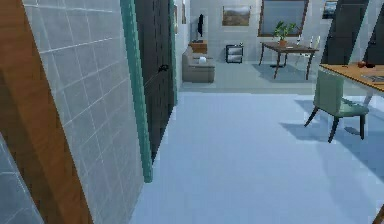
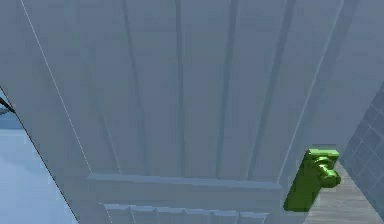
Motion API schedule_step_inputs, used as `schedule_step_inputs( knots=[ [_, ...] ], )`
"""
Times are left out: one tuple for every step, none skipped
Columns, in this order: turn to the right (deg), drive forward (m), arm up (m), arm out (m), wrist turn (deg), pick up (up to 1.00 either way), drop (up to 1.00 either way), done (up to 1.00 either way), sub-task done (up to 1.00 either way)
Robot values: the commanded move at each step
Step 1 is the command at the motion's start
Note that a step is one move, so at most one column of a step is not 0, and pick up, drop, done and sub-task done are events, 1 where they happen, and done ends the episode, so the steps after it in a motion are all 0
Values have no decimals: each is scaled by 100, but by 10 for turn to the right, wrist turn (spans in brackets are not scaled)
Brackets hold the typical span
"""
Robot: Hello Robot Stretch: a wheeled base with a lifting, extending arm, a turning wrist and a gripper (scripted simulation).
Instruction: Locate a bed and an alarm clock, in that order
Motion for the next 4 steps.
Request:
schedule_step_inputs(
  knots=[
    [30,0,0,0,0,0,0,0,0],
    [0,75,0,0,0,0,0,0,0],
    [270,0,0,0,0,0,0,0,0],
    [0,100,0,0,0,0,0,0,0]
  ],
)
